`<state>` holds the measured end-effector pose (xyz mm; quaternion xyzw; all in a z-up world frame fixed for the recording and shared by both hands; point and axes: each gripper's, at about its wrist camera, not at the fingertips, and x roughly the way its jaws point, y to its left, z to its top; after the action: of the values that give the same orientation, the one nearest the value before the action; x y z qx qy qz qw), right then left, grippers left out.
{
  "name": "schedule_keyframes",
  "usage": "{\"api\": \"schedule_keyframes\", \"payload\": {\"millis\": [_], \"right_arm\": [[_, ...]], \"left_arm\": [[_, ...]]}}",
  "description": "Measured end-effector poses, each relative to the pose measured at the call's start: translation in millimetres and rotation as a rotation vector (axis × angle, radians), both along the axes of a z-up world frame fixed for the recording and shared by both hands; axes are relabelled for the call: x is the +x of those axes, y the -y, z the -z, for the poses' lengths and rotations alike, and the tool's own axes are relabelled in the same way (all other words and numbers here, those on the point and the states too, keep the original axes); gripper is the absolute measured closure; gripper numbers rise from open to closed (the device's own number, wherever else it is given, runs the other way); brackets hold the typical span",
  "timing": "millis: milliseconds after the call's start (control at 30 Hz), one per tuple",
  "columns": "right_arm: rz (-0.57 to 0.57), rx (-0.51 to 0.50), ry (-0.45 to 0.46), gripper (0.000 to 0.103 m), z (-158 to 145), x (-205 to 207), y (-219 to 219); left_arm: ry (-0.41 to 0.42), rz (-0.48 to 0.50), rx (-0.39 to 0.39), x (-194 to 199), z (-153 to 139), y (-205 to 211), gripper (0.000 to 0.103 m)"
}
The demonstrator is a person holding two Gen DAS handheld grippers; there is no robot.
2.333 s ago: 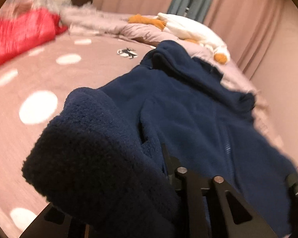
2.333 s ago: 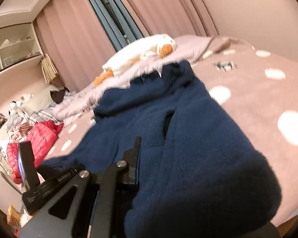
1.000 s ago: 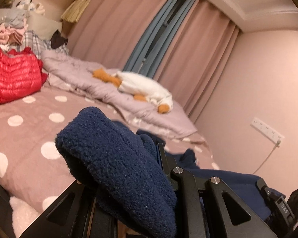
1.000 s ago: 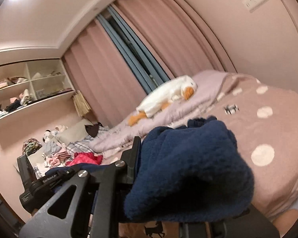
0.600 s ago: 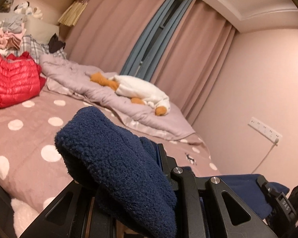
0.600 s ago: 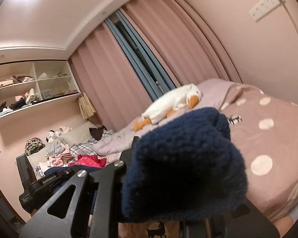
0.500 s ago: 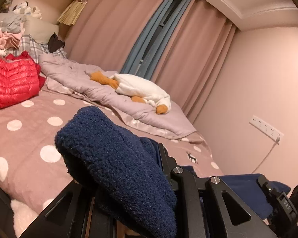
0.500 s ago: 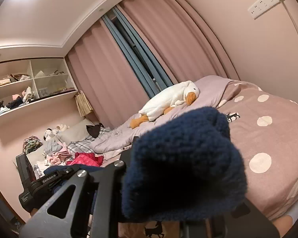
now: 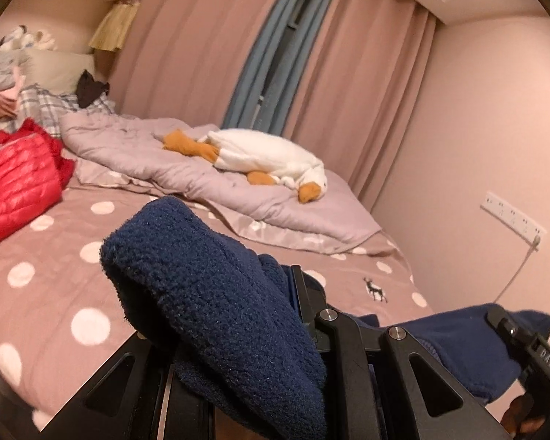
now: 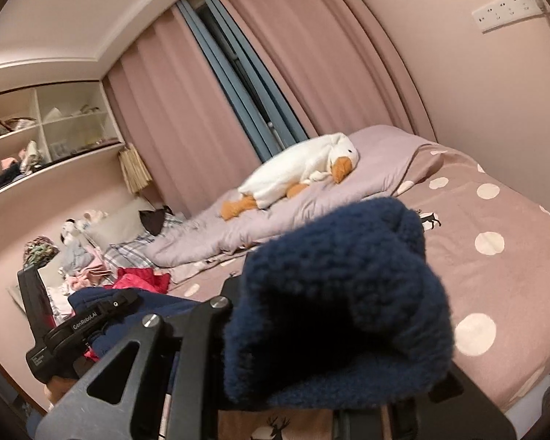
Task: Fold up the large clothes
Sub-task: 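Lift the folded jacket edge with both grippers and hold it, then lower the held jacket fold onto the bed with both grippers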
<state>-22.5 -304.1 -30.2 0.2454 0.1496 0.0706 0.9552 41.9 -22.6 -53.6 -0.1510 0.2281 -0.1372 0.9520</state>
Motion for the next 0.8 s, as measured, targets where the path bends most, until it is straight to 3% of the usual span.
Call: {"api": "schedule_keyframes", "payload": {"millis": [233,367,467,533,633,700,800], "right_arm": [[0.009,0.053,-0.062,0.081,-1,68,8],[0.048,0.131,-0.157,0.08,15,126,17],[0.07,0.175,-0.244,0.08,49,161,21],[0.097,0.136,-0.294,0.08,79,168,18],[0.162,0.124,-0.369,0.08,101,175,21],[0.166,0.129,-0.365,0.08,104,173,22],[0.159,0.041,-0.359,0.08,95,169,20]], "left_arm": [[-0.045,-0.016,0.035,77,6,15,0.087],[-0.212,-0.023,0.061,135,48,23,0.087],[-0.248,-0.029,0.046,146,89,22,0.087],[-0.298,-0.036,0.14,149,108,32,0.087],[-0.254,-0.031,0.19,143,111,43,0.087],[-0.236,-0.045,0.178,138,106,45,0.087],[-0.232,-0.033,0.132,143,100,42,0.082]]}}
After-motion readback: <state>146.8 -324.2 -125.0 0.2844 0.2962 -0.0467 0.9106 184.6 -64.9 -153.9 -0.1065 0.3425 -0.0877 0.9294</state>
